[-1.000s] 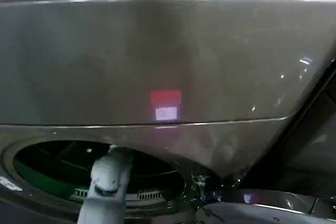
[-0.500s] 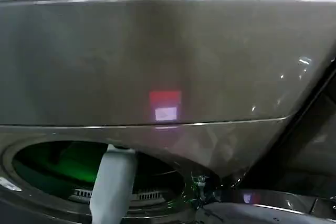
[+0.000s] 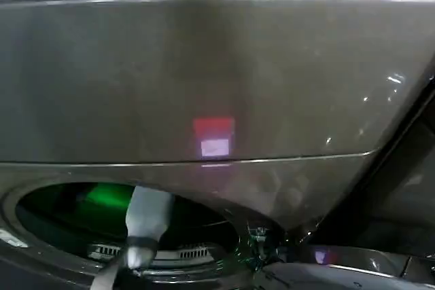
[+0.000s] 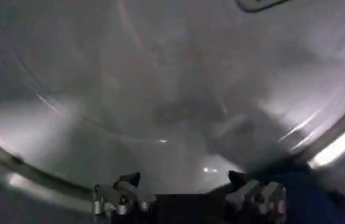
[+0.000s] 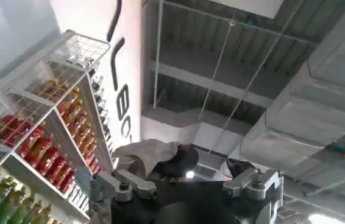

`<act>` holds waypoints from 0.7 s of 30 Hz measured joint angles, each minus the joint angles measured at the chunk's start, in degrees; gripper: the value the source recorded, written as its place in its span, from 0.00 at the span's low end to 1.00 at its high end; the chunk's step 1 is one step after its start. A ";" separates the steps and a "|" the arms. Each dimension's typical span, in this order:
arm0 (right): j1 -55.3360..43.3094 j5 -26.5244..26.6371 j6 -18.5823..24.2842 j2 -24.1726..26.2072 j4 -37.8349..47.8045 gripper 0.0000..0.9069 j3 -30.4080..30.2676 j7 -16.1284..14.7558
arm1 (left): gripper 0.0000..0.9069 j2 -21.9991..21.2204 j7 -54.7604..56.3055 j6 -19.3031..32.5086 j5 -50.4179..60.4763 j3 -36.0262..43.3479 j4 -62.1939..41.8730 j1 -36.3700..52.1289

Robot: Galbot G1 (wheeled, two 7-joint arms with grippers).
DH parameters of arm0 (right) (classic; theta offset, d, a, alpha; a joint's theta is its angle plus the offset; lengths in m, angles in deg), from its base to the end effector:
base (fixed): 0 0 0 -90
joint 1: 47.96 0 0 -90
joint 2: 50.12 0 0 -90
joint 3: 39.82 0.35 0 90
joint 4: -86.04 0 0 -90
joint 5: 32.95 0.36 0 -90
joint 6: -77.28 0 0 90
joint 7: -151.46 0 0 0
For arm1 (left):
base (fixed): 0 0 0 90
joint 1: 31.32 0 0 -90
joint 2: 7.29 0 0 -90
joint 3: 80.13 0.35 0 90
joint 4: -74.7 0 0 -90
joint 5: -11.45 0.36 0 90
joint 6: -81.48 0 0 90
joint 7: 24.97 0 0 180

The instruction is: Grasp the clothes from the dryer.

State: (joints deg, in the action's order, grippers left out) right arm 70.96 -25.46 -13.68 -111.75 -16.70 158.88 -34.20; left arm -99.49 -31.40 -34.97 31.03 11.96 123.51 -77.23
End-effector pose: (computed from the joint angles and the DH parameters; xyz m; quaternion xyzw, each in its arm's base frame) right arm -0.1373 -0.4212 -0.0156 0.6483 0.6474 -0.3760 0.1386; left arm 0.6024 -0.0324 -0.2327 -0.0368 -0.9652 -0.1574 0.2055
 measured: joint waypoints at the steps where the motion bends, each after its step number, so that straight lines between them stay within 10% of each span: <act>1: -0.06 0.05 -0.01 -0.02 -0.08 1.00 -0.04 0.00 | 1.00 0.00 -0.70 0.23 1.04 -0.18 -0.80 0.69; 21: 1.57 1.13 -0.14 -0.34 -0.91 1.00 1.40 -0.02 | 1.00 0.00 -24.93 21.51 58.68 -2.09 -4.63 5.42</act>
State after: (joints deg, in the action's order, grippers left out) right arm 72.53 -24.33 -13.82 -112.08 -17.61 160.28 -34.22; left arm -99.49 -56.33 -13.46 89.71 9.87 118.88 -71.81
